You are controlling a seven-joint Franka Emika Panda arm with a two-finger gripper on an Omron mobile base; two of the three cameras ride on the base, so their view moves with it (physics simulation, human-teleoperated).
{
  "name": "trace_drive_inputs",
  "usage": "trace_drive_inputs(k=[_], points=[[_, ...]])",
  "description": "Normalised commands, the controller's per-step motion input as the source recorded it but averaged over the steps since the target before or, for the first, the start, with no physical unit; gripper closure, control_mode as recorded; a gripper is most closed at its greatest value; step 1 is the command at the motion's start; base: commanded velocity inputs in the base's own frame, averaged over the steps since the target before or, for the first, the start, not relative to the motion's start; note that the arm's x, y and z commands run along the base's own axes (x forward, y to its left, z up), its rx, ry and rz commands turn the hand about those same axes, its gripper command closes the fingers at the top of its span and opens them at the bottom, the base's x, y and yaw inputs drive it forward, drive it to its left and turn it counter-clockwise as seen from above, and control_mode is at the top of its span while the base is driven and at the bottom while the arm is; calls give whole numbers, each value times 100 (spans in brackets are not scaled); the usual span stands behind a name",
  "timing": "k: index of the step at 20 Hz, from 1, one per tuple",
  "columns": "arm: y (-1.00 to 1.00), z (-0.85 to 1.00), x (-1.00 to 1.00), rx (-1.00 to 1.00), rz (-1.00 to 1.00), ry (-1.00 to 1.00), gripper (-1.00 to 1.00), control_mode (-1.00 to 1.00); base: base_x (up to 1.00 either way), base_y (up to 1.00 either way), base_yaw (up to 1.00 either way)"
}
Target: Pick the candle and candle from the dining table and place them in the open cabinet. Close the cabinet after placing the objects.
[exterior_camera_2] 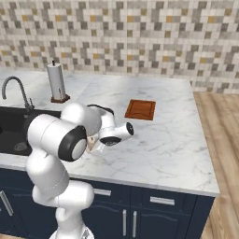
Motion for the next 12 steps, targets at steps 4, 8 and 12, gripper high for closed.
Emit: trace_drive_inputs(k=[4, 8, 12], points=[[20, -13, 18, 0, 0, 0, -100, -100, 0, 0, 0], [22, -8, 19, 0, 0, 0, -100, -100, 0, 0, 0], [19, -7, 15, 0, 0, 0, -100, -100, 0, 0, 0]])
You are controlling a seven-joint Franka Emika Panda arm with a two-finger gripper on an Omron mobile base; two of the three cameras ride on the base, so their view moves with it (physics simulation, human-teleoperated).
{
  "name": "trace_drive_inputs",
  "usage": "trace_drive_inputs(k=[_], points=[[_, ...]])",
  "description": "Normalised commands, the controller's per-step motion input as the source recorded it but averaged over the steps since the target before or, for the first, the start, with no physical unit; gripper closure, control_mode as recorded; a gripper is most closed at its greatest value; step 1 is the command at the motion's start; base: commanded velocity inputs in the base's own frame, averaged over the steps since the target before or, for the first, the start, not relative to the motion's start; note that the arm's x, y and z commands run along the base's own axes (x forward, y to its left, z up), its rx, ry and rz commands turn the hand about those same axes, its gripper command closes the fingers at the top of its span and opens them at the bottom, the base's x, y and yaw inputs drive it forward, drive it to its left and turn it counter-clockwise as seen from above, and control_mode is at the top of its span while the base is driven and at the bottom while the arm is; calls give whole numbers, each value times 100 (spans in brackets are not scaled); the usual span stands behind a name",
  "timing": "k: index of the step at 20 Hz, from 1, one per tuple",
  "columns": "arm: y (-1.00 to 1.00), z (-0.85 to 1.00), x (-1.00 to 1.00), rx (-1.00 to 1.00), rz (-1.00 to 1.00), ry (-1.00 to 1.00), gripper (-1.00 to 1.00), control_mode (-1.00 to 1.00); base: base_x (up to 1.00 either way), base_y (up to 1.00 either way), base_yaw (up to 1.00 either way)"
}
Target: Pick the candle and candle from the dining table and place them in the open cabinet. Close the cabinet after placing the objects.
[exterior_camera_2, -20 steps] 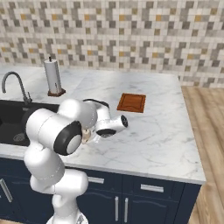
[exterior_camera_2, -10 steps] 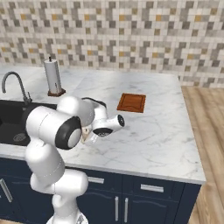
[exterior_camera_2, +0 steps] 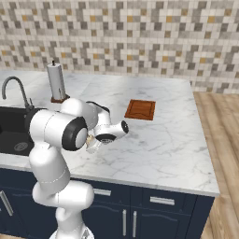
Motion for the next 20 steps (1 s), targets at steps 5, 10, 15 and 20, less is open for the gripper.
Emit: trace_drive_inputs(k=[5, 10, 15, 20], points=[[19, -6, 11, 0, 0, 0, 100, -100, 0, 0, 0], [-15, 7, -10, 1, 0, -6, 100, -100, 0, 0, 0], [-37, 60, -33, 6, 0, -14, 100, -100, 0, 0, 0], [-44, 80, -60, 12, -1, -7, 100, -100, 0, 0, 0]])
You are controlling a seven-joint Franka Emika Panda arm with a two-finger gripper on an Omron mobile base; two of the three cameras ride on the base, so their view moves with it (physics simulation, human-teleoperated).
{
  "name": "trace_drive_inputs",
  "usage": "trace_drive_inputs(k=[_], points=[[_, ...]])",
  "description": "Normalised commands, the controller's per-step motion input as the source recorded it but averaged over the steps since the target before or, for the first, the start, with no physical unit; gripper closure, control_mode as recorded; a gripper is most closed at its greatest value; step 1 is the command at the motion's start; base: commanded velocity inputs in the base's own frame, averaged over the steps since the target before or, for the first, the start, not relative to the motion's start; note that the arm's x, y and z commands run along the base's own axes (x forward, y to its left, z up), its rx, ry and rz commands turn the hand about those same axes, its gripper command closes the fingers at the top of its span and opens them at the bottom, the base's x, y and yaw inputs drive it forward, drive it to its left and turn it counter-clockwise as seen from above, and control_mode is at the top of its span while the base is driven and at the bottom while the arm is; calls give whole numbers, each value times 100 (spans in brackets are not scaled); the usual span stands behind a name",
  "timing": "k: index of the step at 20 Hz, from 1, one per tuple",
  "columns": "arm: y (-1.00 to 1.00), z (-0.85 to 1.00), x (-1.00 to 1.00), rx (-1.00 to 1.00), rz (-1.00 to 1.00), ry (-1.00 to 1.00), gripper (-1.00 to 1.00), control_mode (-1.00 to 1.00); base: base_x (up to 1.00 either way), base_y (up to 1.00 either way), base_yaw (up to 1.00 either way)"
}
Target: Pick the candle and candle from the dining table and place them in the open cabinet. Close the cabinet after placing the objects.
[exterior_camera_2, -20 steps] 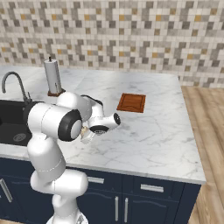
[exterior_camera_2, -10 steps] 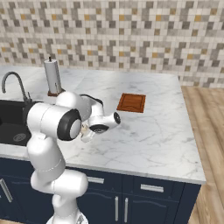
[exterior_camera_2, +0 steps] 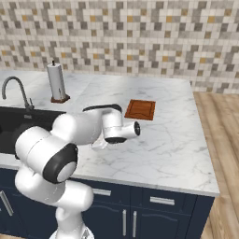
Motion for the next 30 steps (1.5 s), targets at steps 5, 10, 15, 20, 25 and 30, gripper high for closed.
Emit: trace_drive_inputs(k=[5, 10, 15, 20, 25, 30], points=[[-41, 82, -79, 18, -2, 0, 100, -100, 0, 0, 0], [-28, 84, -91, 24, -2, 0, 100, -100, 0, 0, 0], [-7, 72, -87, 19, -2, 0, 100, -100, 0, 0, 0], [0, 73, -81, 12, 0, 1, 100, -100, 0, 0, 0], [6, 72, -66, 4, 0, 1, 100, -100, 0, 0, 0], [27, 63, -49, -1, 0, 3, 100, -100, 0, 0, 0]])
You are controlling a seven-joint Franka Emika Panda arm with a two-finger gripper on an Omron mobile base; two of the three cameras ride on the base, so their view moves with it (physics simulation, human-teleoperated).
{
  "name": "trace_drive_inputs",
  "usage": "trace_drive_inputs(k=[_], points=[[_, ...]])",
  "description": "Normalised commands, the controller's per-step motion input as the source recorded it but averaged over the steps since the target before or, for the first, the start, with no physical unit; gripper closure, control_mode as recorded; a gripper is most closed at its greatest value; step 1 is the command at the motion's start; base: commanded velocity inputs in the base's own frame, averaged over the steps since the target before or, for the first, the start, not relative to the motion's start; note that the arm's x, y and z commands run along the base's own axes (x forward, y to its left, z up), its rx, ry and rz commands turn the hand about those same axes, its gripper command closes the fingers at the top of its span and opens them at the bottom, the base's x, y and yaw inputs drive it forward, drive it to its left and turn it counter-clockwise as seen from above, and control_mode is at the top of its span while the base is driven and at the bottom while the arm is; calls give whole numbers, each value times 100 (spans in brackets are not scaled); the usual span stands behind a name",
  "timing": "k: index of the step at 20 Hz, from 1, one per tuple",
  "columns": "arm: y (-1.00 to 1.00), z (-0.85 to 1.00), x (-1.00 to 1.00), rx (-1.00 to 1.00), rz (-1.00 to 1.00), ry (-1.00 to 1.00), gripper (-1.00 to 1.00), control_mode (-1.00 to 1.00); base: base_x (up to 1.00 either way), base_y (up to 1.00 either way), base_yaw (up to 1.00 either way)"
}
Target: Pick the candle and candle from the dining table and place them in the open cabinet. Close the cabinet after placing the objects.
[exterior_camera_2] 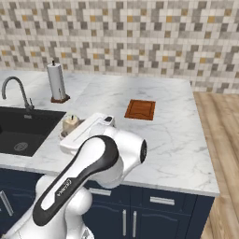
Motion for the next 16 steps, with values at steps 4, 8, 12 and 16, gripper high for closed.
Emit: trace_drive_inputs(k=[4, 8, 12, 16], points=[[44, 16, -9, -13, 0, 16, 100, -100, 0, 0, 0], [58, 0, 0, -24, 0, 27, 100, -100, 0, 0, 0], [54, 0, 0, -20, 0, 23, 100, -100, 0, 0, 0], [18, 0, 0, -5, 0, 3, 100, -100, 0, 0, 0]])
